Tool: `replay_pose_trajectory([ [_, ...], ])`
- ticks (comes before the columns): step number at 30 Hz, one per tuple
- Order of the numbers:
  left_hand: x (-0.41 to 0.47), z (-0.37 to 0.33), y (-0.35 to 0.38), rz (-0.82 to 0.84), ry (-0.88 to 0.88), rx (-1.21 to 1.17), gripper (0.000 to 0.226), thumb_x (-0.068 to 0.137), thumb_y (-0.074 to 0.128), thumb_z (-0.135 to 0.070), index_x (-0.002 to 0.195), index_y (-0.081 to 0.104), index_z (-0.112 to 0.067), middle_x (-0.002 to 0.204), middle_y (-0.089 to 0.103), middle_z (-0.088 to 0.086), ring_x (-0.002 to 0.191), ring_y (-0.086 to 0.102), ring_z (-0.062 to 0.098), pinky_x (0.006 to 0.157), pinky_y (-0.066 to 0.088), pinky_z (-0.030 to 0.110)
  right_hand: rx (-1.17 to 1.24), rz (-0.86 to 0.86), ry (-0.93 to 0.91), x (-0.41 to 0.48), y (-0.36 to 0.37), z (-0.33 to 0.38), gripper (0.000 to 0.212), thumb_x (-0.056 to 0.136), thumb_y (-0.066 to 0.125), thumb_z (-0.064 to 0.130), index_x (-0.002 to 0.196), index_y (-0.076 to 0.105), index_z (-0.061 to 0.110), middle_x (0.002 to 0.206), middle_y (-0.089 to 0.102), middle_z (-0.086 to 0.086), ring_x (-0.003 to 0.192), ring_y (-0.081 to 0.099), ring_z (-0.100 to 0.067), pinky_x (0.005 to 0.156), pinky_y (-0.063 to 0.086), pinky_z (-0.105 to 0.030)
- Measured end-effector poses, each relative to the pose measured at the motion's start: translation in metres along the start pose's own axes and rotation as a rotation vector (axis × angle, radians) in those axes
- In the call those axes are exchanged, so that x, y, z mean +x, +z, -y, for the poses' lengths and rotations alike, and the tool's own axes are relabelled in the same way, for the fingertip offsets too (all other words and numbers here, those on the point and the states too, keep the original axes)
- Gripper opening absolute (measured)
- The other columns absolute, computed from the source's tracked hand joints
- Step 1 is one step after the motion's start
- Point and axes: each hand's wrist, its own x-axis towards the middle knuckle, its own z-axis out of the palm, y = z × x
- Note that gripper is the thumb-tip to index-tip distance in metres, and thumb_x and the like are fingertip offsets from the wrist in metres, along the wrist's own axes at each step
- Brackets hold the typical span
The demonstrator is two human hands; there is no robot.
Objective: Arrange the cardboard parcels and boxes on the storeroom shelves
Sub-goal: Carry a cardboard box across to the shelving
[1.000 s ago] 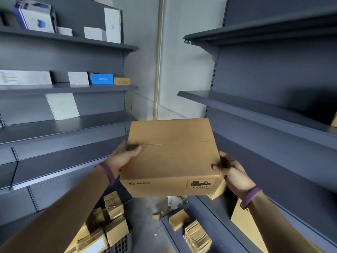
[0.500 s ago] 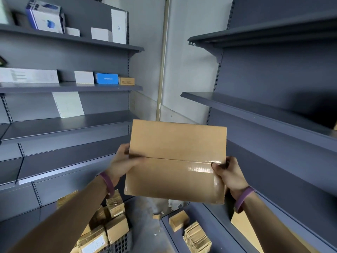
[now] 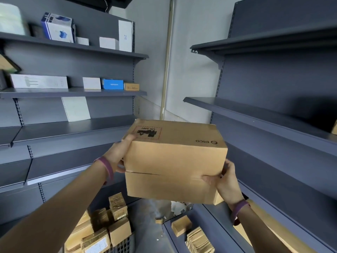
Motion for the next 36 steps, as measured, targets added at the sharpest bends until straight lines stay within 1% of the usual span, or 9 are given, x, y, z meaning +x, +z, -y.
replay_pose_trajectory([
  [3,-0.001,0.012,-0.006,0.020,0.025,-0.018,0.052,0.090,0.057,-0.062,0.121,0.052,-0.020,0.102,0.060,0.005,0.108,0.058,0.034,0.101,0.048,0.054,0.186,0.168,0.087,-0.004,-0.003,0.013,0.113,0.049,0.094,0.053,0.140,0.035,0.020,0.128,0.061,0.000,0.099,0.070,-0.006,0.074,0.057,-0.021],
  [5,-0.004,0.020,-0.012,0.028,0.054,-0.047,0.051,0.090,0.059,-0.057,0.123,0.056,-0.019,0.109,0.063,0.006,0.107,0.060,0.030,0.100,0.048,0.052,0.197,0.193,0.212,-0.005,-0.009,0.019,0.106,0.055,0.062,0.091,0.140,0.045,0.029,0.128,0.066,0.000,0.110,0.067,-0.016,0.085,0.055,-0.035],
  [8,-0.009,0.029,-0.021,0.100,0.107,-0.039,0.052,0.084,0.069,-0.056,0.122,0.058,-0.023,0.117,0.067,0.006,0.108,0.062,0.026,0.102,0.047,0.048,0.271,0.179,0.330,0.001,-0.012,0.020,0.086,0.075,0.037,0.083,0.133,0.055,0.023,0.119,0.072,-0.006,0.110,0.068,-0.025,0.088,0.053,-0.047],
  [12,-0.013,0.041,-0.024,0.203,0.172,0.000,0.076,0.056,0.074,-0.056,0.123,0.054,-0.027,0.120,0.067,0.006,0.114,0.060,0.025,0.086,0.047,0.035,0.271,0.011,0.301,0.005,-0.010,0.018,0.100,0.054,0.090,0.058,0.129,0.039,0.017,0.120,0.067,-0.016,0.102,0.070,-0.029,0.078,0.057,-0.042],
  [16,-0.014,0.041,-0.022,0.232,0.206,-0.007,0.097,0.040,0.082,-0.064,0.122,0.056,-0.019,0.114,0.073,0.009,0.114,0.065,0.027,0.082,0.050,0.030,0.277,0.133,0.221,0.005,-0.020,0.018,0.106,0.055,0.096,0.031,0.142,0.035,0.027,0.118,0.071,-0.012,0.100,0.072,-0.029,0.074,0.059,-0.034],
  [19,-0.017,0.028,-0.018,0.183,0.199,-0.012,0.102,0.045,0.058,-0.099,0.110,0.066,-0.022,0.097,0.078,0.003,0.100,0.071,0.025,0.088,0.048,0.036,0.243,0.199,0.184,0.005,-0.028,0.013,0.103,0.050,0.095,0.034,0.139,0.044,0.021,0.121,0.069,-0.012,0.104,0.071,-0.028,0.074,0.060,-0.033],
  [24,-0.005,0.016,-0.018,0.114,0.040,0.065,0.112,0.066,0.011,-0.101,0.105,0.065,-0.010,0.095,0.077,0.015,0.102,0.070,0.034,0.101,0.045,0.050,0.224,0.201,0.163,0.001,-0.033,0.005,0.084,0.054,0.084,0.012,0.127,0.045,0.022,0.122,0.062,-0.010,0.105,0.068,-0.024,0.074,0.059,-0.031],
  [30,-0.003,0.007,-0.008,0.164,-0.037,-0.030,0.062,0.090,0.045,-0.070,0.113,0.062,-0.015,0.101,0.073,0.017,0.100,0.065,0.039,0.092,0.049,0.056,-0.121,0.196,0.081,0.001,-0.032,0.003,0.080,0.048,0.085,0.018,0.113,0.039,0.027,0.118,0.057,0.000,0.118,0.054,-0.020,0.099,0.049,-0.042],
  [36,0.005,0.031,-0.013,0.236,0.051,-0.078,0.067,0.075,0.075,-0.048,0.125,0.063,-0.006,0.089,0.075,0.013,0.090,0.067,0.034,0.093,0.050,0.051,0.173,0.186,0.211,0.001,-0.037,0.004,0.106,0.050,0.064,0.092,0.136,0.050,0.031,0.125,0.068,0.002,0.117,0.064,-0.017,0.100,0.049,-0.039],
])
